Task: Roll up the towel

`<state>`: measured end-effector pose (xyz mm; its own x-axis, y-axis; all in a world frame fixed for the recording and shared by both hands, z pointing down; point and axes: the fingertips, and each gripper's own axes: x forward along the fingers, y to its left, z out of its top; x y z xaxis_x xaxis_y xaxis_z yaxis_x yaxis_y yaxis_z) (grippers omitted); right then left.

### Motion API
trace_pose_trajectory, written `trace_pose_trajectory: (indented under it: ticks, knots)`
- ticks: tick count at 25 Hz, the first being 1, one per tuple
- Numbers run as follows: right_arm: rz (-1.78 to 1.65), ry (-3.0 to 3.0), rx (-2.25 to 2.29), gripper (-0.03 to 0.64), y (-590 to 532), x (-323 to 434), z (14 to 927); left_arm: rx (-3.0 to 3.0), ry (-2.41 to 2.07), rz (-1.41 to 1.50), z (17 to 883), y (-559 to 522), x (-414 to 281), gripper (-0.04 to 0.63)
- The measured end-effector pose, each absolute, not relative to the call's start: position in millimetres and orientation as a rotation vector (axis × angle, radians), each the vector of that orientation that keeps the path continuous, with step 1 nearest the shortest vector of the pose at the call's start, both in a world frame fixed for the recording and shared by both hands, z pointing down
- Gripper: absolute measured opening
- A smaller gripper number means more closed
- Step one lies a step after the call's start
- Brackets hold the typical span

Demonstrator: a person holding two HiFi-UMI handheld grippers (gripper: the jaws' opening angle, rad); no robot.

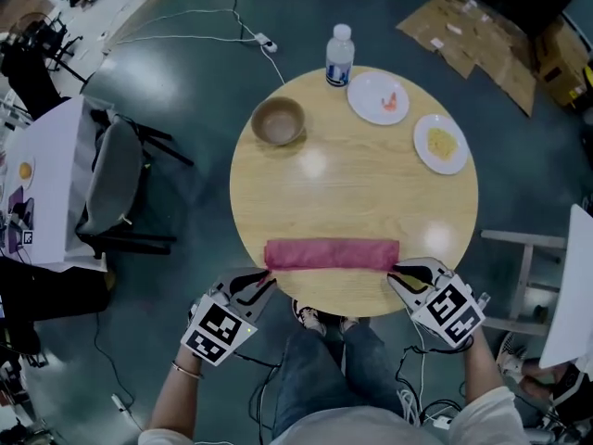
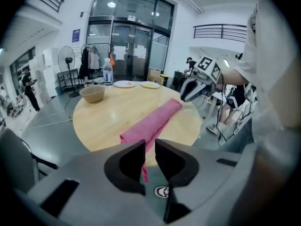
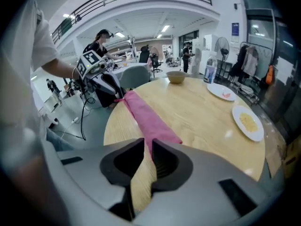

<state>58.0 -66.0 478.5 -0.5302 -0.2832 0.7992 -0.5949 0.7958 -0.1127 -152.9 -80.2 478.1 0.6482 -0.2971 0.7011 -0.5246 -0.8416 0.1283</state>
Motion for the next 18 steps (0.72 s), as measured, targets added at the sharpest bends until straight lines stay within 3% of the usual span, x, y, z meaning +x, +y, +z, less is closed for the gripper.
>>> trace_pose_trajectory:
  ticks: [7,18]
  knots:
    - [0.509,-2.277,0.926,0.045,-95,58,402,2.517,-0.970,0.673,394,-112,-151,0.050]
    - [0.151,-2.459,1.578,0.002,-147,115,212,2.301,-1.690,0.059,216,-169,-207,-0.003]
